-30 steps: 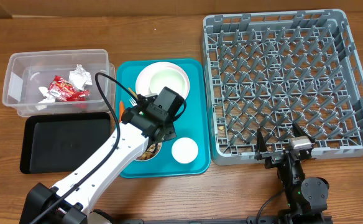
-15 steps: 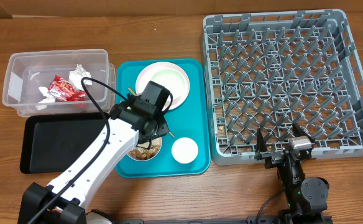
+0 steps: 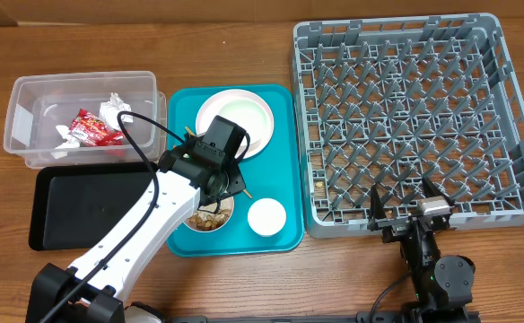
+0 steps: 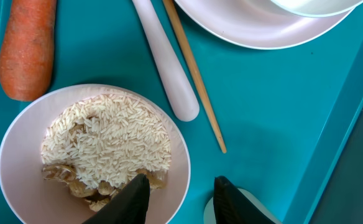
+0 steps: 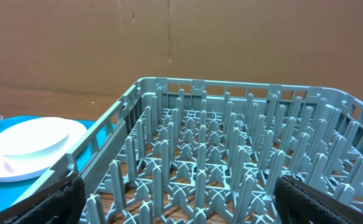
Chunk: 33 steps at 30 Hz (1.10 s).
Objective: Sort waste into correct bins and load items into the dishwasher
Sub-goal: 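Lower the left gripper onto the pink rice bowl rim and grasp it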
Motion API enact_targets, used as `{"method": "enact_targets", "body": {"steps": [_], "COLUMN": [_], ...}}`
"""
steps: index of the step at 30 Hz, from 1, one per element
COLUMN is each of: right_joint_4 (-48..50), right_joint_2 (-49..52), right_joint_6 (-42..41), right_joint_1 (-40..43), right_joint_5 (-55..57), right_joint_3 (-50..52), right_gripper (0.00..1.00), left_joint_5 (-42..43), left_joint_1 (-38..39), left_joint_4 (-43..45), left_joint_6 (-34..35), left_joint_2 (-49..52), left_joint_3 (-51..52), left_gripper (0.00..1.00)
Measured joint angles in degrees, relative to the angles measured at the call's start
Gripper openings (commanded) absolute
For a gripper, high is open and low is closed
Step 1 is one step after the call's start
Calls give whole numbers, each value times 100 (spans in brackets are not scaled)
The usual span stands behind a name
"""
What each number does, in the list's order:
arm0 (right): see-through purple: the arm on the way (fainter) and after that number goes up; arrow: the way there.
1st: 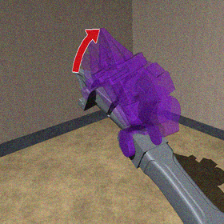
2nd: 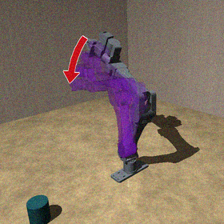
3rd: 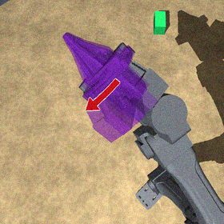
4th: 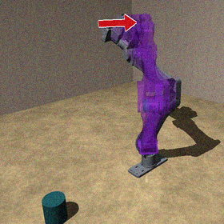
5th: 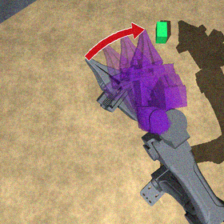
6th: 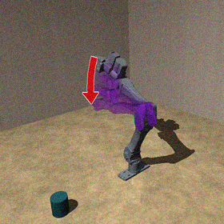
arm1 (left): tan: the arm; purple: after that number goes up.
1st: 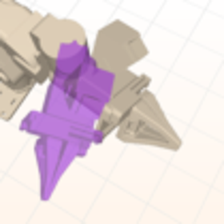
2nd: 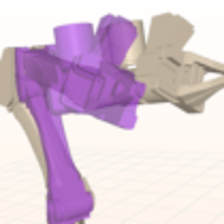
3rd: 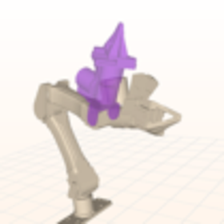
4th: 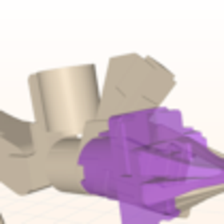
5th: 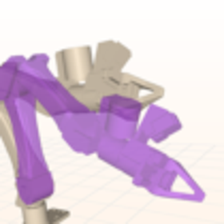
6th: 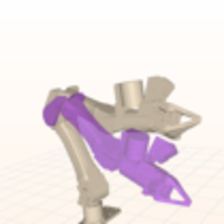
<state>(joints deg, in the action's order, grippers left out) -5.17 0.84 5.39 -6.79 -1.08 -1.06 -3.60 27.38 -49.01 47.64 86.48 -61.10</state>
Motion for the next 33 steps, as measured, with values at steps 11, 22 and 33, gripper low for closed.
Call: {"method": "enact_targets", "body": {"steps": [11,22,33], "right_joint_4": [2,0,2], "right_joint_2": [0,0,0], "right_joint_6": [2,2,0], "right_joint_1": [0,0,0], "right_joint_5": [0,-2,-2], "right_joint_3": [0,0,0], "right_gripper": [100,100,100], "left_joint_5": [-2,39,87], "left_joint_1": [0,0,0], "left_joint_4": [22,181,195], "left_joint_6": [0,-17,-20], "left_joint_2": [103,885,999], "left_joint_3": [0,0,0], "left_gripper": [32,32,35]}}
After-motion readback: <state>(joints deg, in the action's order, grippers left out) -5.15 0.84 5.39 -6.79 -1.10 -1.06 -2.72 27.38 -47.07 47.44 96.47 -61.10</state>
